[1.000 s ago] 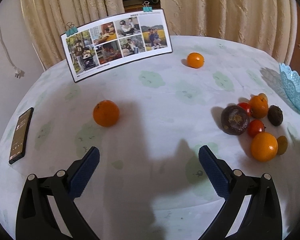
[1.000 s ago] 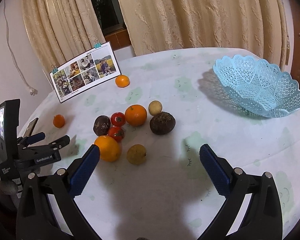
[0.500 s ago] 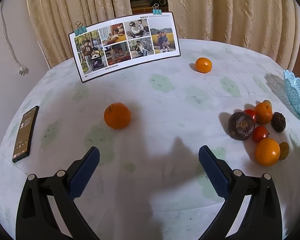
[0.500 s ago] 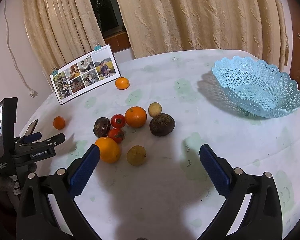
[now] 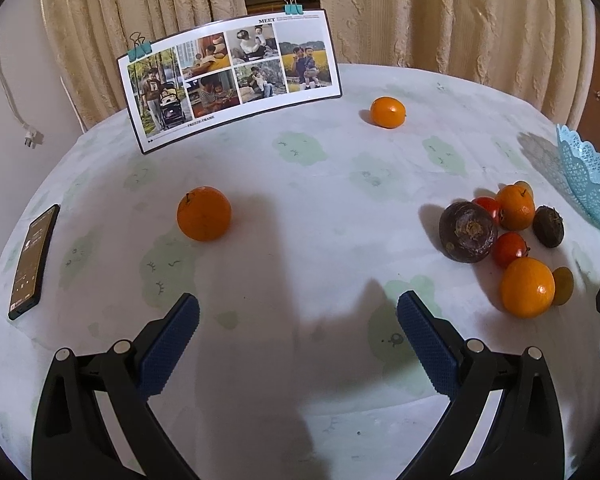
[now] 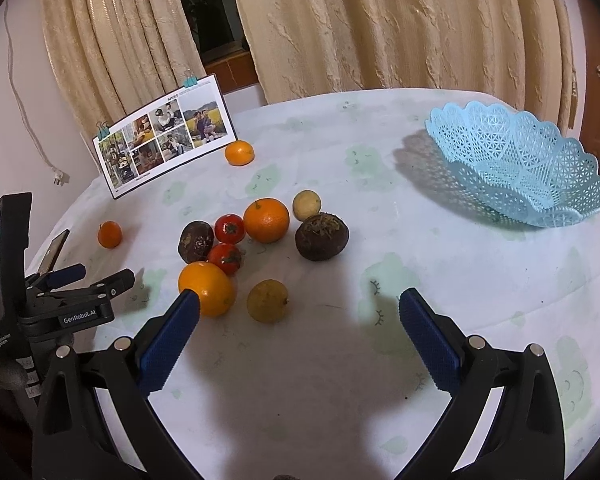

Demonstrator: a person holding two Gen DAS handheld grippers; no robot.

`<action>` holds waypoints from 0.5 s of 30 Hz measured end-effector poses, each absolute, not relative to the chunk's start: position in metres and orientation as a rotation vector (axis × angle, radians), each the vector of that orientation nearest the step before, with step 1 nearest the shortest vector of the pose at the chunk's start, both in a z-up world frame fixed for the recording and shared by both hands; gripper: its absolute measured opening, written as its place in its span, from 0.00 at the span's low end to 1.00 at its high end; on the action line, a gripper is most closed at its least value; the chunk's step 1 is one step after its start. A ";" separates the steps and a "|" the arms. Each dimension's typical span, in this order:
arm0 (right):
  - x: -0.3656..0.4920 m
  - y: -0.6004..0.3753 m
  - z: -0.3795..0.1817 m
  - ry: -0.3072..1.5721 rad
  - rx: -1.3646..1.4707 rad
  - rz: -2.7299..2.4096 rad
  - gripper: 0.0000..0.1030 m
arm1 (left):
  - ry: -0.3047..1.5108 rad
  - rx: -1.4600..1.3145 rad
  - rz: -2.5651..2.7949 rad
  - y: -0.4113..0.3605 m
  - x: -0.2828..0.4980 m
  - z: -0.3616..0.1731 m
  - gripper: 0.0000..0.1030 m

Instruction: Organize fruits

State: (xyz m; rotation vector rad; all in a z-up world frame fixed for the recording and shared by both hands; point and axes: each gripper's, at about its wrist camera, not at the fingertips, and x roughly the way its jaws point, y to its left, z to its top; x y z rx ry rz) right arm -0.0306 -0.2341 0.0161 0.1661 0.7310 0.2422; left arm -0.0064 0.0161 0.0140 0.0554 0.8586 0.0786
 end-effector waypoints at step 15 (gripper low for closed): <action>-0.029 -0.236 0.015 0.733 0.180 0.248 0.98 | 0.853 0.002 0.069 0.035 -0.003 0.026 0.95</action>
